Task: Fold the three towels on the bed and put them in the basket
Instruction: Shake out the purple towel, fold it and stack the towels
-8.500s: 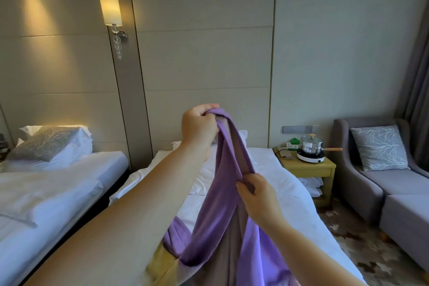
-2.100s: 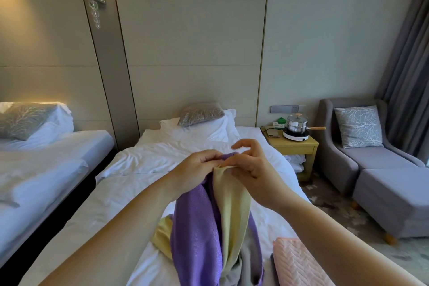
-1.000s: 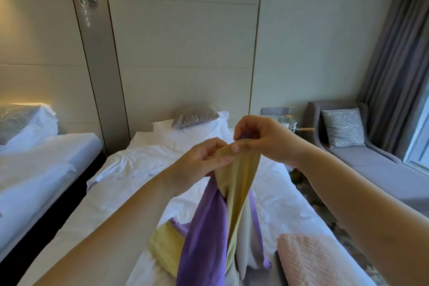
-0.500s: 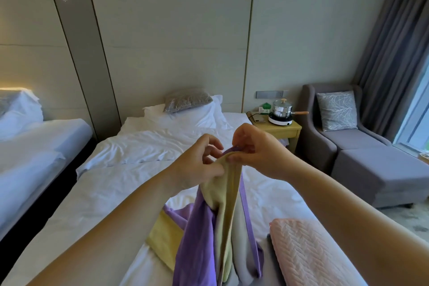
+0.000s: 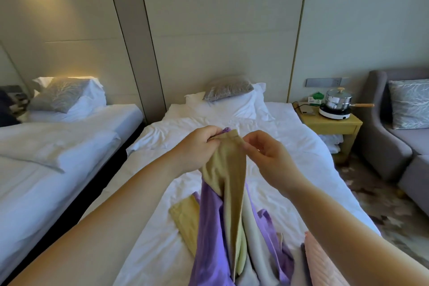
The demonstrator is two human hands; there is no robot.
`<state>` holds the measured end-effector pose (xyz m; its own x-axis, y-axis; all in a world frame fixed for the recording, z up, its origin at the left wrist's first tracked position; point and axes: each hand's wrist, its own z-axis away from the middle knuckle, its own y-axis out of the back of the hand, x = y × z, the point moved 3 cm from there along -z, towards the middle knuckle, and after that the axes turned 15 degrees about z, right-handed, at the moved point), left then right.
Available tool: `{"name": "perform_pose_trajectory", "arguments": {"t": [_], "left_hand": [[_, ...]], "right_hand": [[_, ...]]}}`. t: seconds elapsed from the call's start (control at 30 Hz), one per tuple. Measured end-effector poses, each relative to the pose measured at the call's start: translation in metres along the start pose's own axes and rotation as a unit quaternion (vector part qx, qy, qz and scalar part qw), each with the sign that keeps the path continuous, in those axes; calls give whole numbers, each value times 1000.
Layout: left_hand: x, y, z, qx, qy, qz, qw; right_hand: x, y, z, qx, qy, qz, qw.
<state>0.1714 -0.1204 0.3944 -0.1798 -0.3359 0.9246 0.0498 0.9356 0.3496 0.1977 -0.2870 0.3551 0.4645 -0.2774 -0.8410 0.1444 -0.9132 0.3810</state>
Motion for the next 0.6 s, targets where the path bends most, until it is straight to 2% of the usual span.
{"name": "perform_pose_trajectory", "arguments": {"t": [0.1, 0.2, 0.27, 0.4, 0.5, 0.6], "left_hand": [[2, -1, 0, -9, 58, -22, 998], [4, -5, 6, -26, 121, 35, 992], [4, -4, 10, -20, 130, 36, 991], [4, -1, 11, 29, 53, -71, 996], [7, 3, 10, 47, 0, -57, 997], [15, 6, 9, 54, -27, -15, 998]], "right_hand": [[-4, -3, -9, -27, 9, -7, 1000], [-5, -8, -13, -53, 28, -11, 998], [-6, -9, -13, -76, 47, -13, 996], [-4, -11, -13, -99, 46, -33, 993], [-1, -13, -13, -99, 26, -46, 994], [5, -17, -11, -92, 33, -6, 995]]}}
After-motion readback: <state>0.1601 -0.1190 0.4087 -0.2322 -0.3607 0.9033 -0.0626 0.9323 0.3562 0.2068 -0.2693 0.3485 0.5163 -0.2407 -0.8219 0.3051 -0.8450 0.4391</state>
